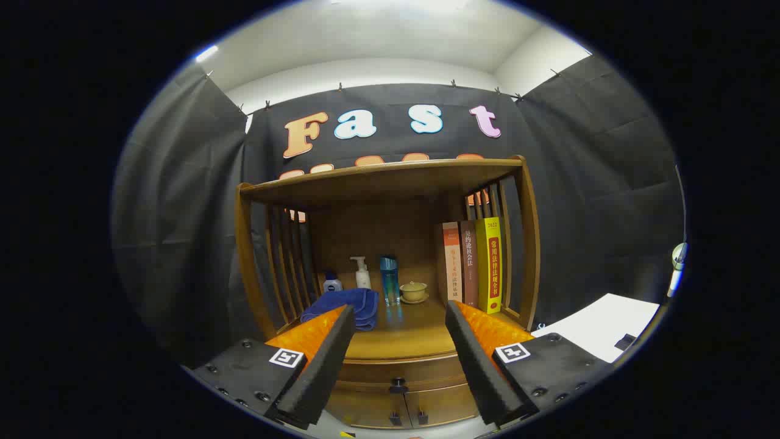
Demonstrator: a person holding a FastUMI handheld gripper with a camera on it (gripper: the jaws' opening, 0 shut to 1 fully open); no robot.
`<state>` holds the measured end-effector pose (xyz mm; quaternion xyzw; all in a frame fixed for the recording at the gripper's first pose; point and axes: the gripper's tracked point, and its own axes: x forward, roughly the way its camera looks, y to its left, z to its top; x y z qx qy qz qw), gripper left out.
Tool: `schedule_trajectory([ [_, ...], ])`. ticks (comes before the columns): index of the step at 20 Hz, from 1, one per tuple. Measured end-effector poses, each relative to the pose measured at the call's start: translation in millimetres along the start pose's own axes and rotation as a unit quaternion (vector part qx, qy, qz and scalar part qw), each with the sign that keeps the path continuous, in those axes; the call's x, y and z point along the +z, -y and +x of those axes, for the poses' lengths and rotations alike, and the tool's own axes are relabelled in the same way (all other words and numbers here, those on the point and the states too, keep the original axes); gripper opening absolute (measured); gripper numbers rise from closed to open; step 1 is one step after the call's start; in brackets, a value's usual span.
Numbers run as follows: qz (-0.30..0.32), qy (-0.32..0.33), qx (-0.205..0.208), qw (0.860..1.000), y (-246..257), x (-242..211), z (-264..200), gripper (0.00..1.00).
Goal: Pull open the drawer, take out the items inside it, and place them on the countertop above the cabinet.
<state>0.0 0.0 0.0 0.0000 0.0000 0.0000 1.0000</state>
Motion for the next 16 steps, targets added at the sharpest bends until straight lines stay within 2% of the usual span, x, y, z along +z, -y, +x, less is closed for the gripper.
schedule_trajectory([
  [16, -0.003, -0.007, -0.002, 1.0, 0.3, -5.3, -0.7, 0.98],
])
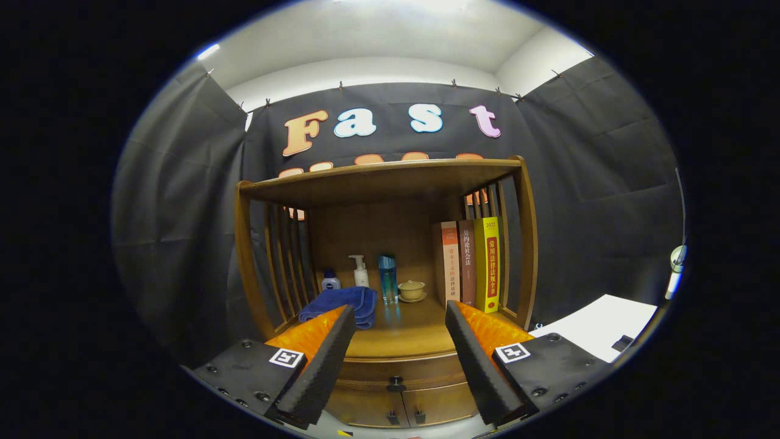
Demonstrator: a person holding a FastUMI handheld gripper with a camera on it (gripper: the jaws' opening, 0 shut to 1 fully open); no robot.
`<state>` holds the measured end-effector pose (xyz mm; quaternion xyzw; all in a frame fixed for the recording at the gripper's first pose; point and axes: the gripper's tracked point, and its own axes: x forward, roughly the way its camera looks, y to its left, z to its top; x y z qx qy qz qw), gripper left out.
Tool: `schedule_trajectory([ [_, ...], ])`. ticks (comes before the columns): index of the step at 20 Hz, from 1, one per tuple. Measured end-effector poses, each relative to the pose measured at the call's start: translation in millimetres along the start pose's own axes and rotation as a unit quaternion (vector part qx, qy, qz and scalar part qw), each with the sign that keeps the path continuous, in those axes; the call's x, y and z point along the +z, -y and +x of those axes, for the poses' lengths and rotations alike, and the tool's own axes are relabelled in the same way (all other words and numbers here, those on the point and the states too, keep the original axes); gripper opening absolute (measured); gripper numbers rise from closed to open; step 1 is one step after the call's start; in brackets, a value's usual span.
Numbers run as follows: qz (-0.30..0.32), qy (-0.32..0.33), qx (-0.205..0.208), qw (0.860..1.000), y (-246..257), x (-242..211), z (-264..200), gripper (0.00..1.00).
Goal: Pull open the drawer, take out the items inside it, and place them on the countertop above the cabinet.
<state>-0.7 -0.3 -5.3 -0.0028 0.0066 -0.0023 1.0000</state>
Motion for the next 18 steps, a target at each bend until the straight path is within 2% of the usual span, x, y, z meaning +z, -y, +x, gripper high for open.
schedule_trajectory([
  [13, 0.0, 0.006, 0.003, 1.0, -6.4, -9.3, 3.9, 0.98],
  [18, -0.016, 0.019, 0.003, 1.0, -8.2, -36.5, 14.2, 0.98],
])
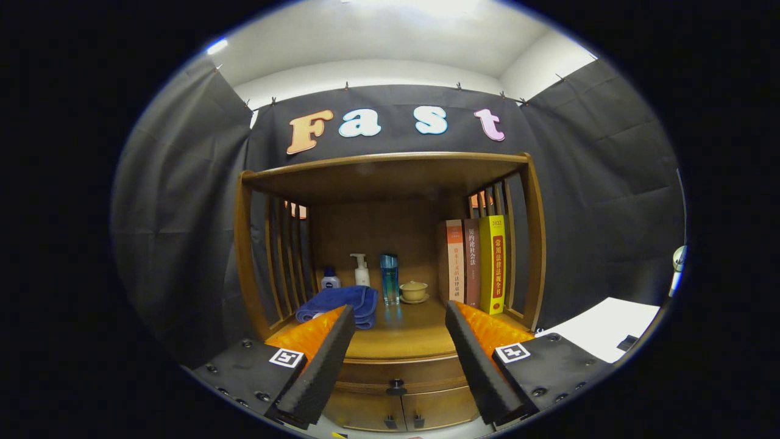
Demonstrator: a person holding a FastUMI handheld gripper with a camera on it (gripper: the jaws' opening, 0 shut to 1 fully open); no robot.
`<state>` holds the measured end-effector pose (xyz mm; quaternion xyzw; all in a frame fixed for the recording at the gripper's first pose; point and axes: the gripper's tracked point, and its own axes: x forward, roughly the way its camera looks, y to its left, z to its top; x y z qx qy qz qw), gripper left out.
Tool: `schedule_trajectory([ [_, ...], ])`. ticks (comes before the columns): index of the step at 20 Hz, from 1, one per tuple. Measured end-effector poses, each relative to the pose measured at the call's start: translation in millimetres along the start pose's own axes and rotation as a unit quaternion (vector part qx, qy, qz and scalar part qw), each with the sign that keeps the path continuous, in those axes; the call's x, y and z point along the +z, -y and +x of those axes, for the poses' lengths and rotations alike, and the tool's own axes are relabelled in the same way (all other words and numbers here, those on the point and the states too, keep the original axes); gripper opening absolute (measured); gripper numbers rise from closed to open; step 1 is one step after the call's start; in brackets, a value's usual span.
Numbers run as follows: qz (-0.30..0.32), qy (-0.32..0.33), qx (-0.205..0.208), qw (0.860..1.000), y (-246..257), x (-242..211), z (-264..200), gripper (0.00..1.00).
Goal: Pull open the drawer, take out the items inside it, and place them on the countertop above the cabinet.
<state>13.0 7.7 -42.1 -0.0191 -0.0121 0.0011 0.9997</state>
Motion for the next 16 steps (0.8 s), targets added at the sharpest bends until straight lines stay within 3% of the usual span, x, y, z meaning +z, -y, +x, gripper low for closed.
schedule_trajectory([
  [7, -0.016, -0.033, 0.003, 0.999, -9.5, -99.3, 18.6, 0.99],
  [16, -0.025, -0.121, 0.015, 0.992, -8.5, -219.4, 29.4, 0.99],
])
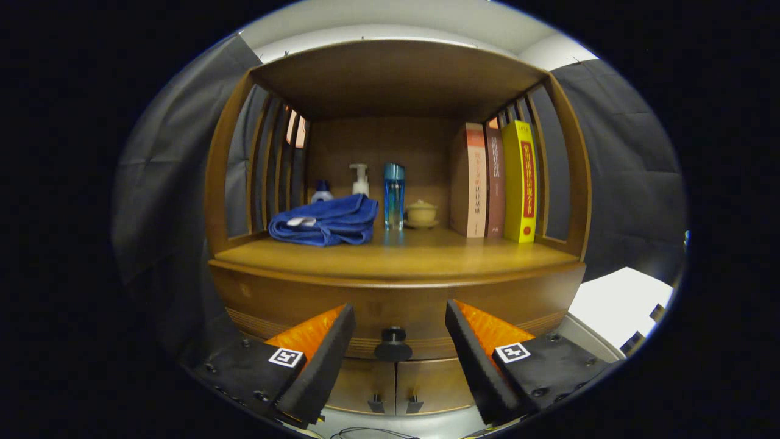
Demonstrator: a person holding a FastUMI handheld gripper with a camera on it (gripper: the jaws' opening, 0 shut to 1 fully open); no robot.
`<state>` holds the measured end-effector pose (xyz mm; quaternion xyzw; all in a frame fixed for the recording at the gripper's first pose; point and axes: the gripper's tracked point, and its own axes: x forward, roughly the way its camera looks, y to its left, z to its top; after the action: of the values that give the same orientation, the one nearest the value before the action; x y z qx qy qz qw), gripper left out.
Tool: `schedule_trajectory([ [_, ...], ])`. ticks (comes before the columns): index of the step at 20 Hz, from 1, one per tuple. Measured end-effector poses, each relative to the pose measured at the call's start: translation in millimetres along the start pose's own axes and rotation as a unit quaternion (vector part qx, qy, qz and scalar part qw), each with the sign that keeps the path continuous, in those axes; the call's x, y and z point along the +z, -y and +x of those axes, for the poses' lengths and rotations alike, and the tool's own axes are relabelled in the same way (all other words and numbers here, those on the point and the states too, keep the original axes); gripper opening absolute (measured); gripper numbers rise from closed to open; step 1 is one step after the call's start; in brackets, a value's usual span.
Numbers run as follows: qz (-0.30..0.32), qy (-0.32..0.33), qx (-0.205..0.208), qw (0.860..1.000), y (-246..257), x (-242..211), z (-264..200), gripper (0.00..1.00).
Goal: Pull open the drawer, take out the items inside it, and place them on the countertop above the cabinet.
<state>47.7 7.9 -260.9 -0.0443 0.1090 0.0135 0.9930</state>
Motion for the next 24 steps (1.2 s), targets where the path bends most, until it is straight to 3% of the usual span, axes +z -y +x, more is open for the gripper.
schedule_trajectory([
  [4, 0.004, -0.033, -0.001, 0.999, 2.4, -32.9, 17.0, 0.96],
  [12, 0.017, -0.069, -0.006, 0.997, -2.7, -62.8, 33.4, 0.56],
  [19, 0.017, -0.079, -0.029, 0.996, -2.7, -64.4, 28.2, 0.45],
  [24, 0.01, -0.085, -0.017, 0.996, -4.4, -64.9, 9.6, 0.45],
])
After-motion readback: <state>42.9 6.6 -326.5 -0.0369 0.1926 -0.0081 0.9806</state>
